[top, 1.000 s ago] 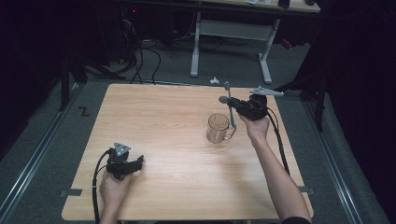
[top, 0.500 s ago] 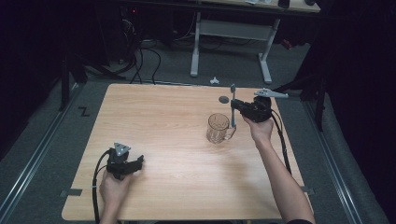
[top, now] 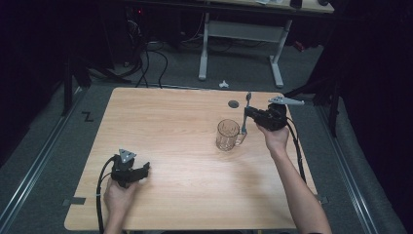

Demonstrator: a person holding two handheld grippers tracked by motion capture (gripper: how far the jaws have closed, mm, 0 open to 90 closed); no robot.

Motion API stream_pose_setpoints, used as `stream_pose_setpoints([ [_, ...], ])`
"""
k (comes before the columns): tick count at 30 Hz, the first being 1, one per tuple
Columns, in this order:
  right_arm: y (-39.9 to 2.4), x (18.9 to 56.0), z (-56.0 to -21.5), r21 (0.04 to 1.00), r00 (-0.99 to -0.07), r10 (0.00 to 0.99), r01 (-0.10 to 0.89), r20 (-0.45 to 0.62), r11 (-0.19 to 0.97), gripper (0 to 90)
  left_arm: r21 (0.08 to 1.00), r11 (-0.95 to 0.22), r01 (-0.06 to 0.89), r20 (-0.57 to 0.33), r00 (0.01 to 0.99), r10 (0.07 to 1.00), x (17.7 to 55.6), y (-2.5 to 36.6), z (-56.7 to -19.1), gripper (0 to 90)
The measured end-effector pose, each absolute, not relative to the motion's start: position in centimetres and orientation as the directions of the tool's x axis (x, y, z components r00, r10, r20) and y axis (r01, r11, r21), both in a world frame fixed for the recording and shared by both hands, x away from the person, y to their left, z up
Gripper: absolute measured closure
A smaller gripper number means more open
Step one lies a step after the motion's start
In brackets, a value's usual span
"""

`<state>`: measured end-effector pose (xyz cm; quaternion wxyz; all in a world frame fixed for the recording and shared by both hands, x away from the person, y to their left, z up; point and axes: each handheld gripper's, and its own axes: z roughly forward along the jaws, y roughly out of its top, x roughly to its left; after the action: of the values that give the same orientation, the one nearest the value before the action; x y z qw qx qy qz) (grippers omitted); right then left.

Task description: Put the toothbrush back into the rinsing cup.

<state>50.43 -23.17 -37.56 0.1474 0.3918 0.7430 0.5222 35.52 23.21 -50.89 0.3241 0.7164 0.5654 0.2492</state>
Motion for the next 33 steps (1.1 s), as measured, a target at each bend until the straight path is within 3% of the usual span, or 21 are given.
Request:
stream_pose_setpoints([
  [33,-23.4,49.5,-39.3,0.878,-0.646,0.744,0.442,0.171,0.182,79.1,0.746,-0.151,0.649,-0.009,0.236,0.972,35.5,23.2,-50.9,27.9],
])
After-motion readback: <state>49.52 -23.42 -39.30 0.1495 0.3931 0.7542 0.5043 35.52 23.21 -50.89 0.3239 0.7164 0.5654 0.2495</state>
